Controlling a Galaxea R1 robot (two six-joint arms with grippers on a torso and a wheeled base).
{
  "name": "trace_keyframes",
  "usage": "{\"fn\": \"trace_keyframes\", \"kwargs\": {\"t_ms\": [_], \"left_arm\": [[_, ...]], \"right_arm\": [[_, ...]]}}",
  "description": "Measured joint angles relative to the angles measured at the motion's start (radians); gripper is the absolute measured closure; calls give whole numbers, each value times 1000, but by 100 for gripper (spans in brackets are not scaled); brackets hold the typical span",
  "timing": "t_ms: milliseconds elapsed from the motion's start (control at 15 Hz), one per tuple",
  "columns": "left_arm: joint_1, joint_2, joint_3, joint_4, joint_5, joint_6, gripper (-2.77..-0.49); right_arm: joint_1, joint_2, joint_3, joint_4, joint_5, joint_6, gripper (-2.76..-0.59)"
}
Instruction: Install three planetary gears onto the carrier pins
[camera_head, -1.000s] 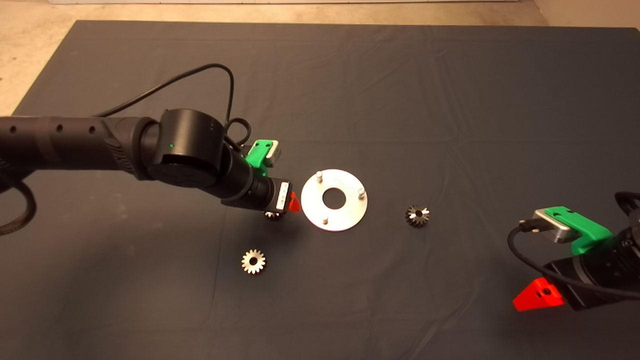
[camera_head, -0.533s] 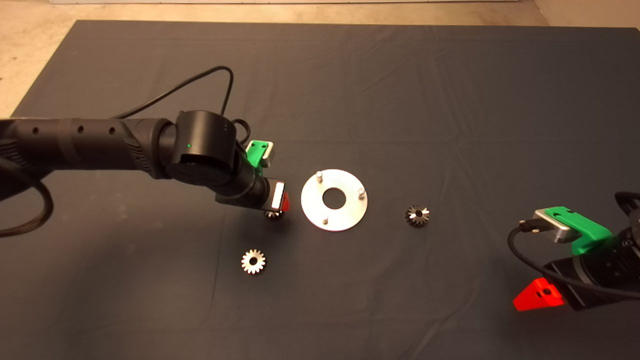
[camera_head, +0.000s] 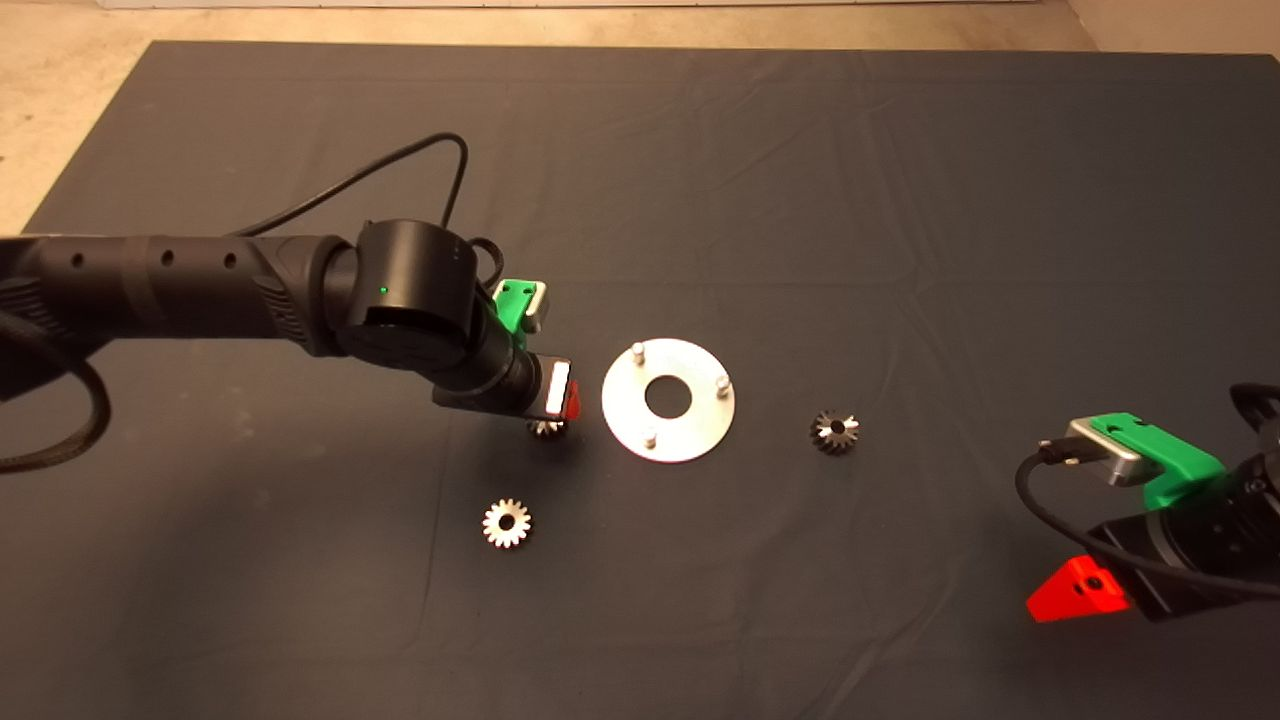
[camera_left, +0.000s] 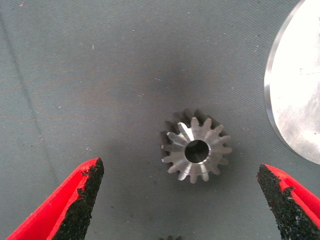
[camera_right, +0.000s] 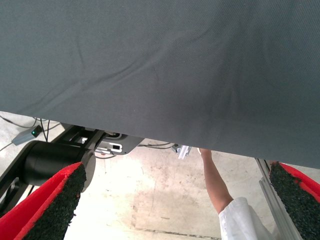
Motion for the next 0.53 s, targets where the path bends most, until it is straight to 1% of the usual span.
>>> {"fn": "trace_keyframes", "kwargs": {"t_ms": [133,267,333,533], "left_arm": [[0,5,-6,0,1,-2,-219],[0,27,-32,0,0,-2,-219],[1,33,-34,2,-1,-2,-219],[3,33,-46,3,0,-2,-219]], "right_arm": [[2,0,0,0,0,0,-273],[2,0,0,0,0,0,-273],[2,0,0,0,0,0,-273],[2,0,0,0,-1,0,-273]]}}
